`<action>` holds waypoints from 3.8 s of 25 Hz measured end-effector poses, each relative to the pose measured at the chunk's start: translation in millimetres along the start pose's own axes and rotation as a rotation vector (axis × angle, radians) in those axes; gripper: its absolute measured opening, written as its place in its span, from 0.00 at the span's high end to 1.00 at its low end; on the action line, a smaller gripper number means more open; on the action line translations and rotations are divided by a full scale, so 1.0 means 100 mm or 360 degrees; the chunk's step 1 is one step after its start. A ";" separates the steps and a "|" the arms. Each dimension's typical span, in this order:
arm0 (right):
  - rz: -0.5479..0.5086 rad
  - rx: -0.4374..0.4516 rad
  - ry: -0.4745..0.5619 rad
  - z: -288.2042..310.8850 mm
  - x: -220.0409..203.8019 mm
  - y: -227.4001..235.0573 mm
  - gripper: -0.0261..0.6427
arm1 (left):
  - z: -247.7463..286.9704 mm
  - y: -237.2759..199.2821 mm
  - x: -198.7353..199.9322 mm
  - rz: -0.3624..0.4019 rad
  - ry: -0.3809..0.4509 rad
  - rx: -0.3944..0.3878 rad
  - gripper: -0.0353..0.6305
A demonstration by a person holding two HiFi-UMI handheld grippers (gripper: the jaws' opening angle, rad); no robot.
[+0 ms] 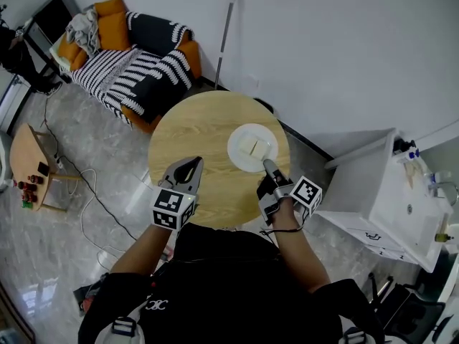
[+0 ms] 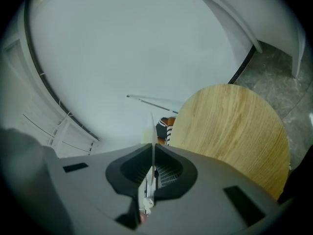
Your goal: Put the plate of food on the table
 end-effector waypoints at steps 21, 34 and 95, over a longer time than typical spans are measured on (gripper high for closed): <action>0.0007 -0.0078 -0.0104 0.20 -0.13 0.24 0.93 | 0.05 -0.27 0.08 -0.0068 -0.0025 -0.0003 0.94; 0.0002 -0.0135 -0.0160 0.55 -0.39 0.56 0.93 | 0.04 -0.62 0.16 -0.0059 -0.0058 -0.0040 0.94; -0.0920 -0.0983 -0.0942 0.76 -0.78 1.07 0.84 | 0.00 -0.71 0.15 -0.0025 -0.0091 -0.0021 0.94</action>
Point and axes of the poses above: the fingertips, and each gripper's own axes: z forward along the fingers, y to its right, x out of its top, the point moved 8 cm from there along -z, backward along the fingers, and after that the axes turned 13 degrees about -z, right-handed, at the moved point
